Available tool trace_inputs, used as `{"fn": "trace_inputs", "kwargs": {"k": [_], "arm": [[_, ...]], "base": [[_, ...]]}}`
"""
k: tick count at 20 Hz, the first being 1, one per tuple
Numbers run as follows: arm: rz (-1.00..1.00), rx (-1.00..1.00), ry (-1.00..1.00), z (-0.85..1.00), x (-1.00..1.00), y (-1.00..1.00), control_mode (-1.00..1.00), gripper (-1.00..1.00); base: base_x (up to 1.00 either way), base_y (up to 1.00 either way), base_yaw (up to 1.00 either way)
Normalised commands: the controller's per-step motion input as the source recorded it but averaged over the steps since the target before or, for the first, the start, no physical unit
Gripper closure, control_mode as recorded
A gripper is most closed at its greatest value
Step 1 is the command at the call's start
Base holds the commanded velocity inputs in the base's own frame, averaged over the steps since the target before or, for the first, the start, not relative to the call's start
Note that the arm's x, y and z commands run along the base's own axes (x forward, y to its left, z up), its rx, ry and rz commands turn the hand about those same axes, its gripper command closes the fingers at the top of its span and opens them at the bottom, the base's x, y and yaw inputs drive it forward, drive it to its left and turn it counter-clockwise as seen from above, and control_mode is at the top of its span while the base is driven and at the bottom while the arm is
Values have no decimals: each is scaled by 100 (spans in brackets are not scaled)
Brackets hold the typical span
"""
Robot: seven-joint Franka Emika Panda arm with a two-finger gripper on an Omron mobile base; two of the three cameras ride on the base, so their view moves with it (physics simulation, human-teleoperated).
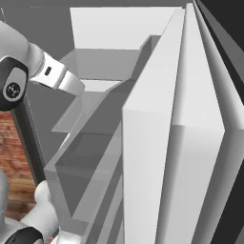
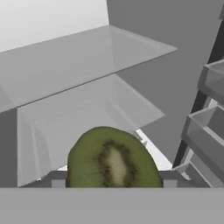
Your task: Pick up both kiwis from the fridge and place them inside the tupperware on the counter.
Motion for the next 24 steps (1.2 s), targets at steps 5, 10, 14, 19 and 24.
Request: {"fn": "trace_inputs", "kwargs": {"k": [5, 10, 14, 19, 24], "arm": [[0, 0, 2, -18, -33, 11, 100, 100], [0, 0, 0, 0, 0, 0, 100, 100], [0, 0, 0, 0, 0, 0, 100, 100], [0, 0, 0, 0, 0, 0, 100, 100], [0, 0, 0, 0, 0, 0, 100, 100]], "base": [[-26, 9, 0], [-76, 34, 1], [-94, 44, 1], [-100, 52, 1], [-100, 62, 21]]}}
